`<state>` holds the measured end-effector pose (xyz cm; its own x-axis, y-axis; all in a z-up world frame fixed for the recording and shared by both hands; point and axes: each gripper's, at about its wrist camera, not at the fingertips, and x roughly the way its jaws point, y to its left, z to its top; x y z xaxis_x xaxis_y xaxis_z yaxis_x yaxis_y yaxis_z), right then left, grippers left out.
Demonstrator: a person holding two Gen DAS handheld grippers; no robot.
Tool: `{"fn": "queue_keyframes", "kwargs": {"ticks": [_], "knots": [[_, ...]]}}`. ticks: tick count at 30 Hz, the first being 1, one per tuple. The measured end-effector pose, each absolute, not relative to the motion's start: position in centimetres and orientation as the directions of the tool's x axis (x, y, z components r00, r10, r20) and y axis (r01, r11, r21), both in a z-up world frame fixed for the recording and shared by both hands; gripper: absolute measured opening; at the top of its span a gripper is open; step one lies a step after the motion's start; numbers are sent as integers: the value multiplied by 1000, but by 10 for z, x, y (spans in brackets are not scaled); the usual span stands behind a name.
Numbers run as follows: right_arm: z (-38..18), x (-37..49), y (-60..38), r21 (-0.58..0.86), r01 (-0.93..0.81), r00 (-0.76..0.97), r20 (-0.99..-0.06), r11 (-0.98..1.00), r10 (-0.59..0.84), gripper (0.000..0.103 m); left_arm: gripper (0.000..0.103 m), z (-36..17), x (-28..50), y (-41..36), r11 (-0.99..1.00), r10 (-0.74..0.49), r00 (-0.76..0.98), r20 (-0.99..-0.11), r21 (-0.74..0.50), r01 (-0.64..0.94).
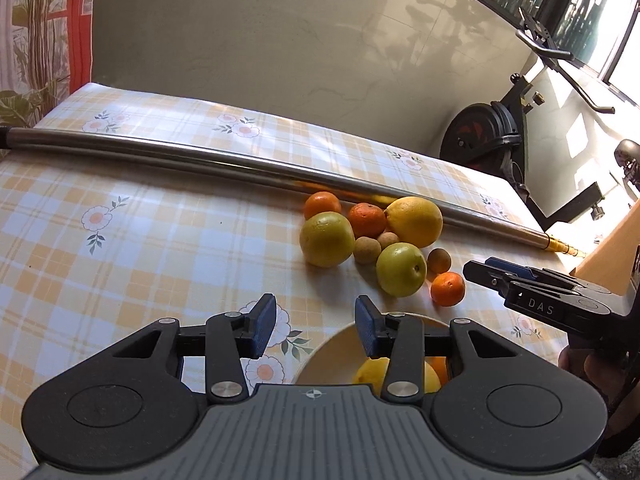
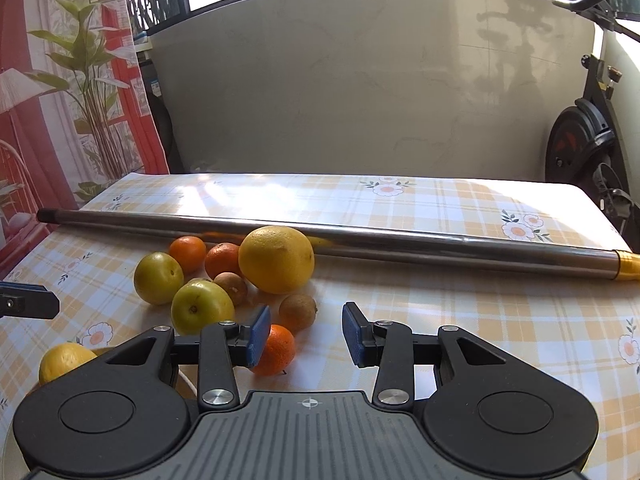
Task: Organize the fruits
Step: 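Lower the lemon onto the white plate and open the left gripper, then grasp the brown kiwi with the right gripper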
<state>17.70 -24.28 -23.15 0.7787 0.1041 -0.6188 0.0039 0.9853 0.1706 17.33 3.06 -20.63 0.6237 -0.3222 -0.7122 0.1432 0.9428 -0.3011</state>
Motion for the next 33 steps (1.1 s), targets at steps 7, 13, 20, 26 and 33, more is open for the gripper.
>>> {"fn": "queue_keyframes", "kwargs": {"ticks": [7, 13, 20, 26, 33], "knots": [[-237, 175, -250, 193, 28, 772, -627, 981, 101, 37, 46, -208, 174, 36, 933, -341, 617, -710, -334, 131], [-241, 180, -252, 195, 31, 769, -632, 980, 101, 37, 46, -206, 173, 34, 941, -317, 632, -707, -315, 119], [-243, 196, -250, 196, 19, 776, -622, 980, 110, 37, 47, -200, 176, 39, 960, -255, 658, -709, -266, 86], [-247, 216, -249, 235, 7, 755, -639, 972, 149, 37, 47, -197, 178, 42, 963, -243, 666, -705, -260, 76], [-250, 225, -250, 280, 17, 740, -649, 960, 176, 35, 47, -199, 177, 44, 963, -239, 663, -709, -261, 67]]}}
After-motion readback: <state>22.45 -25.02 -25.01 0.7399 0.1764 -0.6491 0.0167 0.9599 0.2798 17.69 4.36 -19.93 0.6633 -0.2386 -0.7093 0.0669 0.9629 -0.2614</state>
